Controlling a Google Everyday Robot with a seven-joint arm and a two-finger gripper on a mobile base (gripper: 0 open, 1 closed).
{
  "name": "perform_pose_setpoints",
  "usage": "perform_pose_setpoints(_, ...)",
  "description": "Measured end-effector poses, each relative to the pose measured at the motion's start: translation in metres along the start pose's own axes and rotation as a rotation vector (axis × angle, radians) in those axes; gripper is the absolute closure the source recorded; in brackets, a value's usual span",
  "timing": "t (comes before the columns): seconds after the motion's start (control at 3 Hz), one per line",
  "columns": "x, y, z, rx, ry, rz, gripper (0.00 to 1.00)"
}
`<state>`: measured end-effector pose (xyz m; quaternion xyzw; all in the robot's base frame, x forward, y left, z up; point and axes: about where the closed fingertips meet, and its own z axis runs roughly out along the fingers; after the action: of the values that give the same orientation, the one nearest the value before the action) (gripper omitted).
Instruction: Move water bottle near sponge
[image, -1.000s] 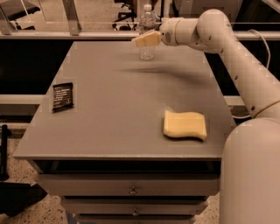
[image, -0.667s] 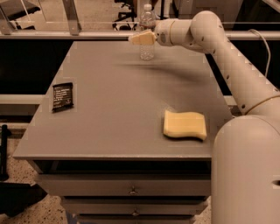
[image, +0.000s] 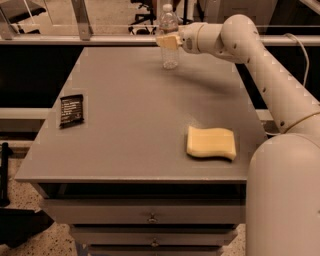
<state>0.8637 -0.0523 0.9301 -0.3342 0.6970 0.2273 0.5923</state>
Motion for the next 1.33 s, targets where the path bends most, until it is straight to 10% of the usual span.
perform_pose_setpoints(0.67,-0.02,0.016,-0.045,-0.065,-0.048,0.039,1.0)
perform_pose_setpoints(1.33,0.002,0.024,-0.15,-0.098,-0.044,0.079,1.0)
